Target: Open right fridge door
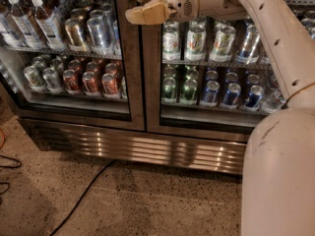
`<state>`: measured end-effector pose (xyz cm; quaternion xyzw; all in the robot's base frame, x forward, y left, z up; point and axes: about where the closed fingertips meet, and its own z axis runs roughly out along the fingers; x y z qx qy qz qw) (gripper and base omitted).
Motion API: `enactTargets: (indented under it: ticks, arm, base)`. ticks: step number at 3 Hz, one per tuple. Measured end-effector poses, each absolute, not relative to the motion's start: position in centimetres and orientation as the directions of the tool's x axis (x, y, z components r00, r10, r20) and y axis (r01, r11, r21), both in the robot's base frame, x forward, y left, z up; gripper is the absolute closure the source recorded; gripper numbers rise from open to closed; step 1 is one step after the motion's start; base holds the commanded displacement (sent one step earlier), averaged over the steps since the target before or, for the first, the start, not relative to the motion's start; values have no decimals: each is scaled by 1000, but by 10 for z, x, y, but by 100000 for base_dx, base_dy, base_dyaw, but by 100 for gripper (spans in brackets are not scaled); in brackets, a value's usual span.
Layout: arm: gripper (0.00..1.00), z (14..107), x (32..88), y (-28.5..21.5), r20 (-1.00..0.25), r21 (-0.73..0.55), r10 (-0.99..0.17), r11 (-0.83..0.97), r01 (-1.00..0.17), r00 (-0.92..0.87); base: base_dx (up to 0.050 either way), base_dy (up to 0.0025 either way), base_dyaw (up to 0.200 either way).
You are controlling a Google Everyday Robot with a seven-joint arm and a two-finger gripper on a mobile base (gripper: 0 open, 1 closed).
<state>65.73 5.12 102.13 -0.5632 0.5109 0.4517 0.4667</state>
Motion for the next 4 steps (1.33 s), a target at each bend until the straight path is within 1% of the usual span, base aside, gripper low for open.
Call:
enactTargets:
  ticks: [1,2,4]
  arm:
    - [81,1021,657,51,-986,-64,-154,-42,-997,70]
    - [100,1021,657,51,-986,-64,-154,-43,-997,70]
    - [100,1021,657,51,-986,-64,-154,-43,-997,70]
  base:
    - [0,0,0]
    - [0,0,0]
    - [-4975,1,-12]
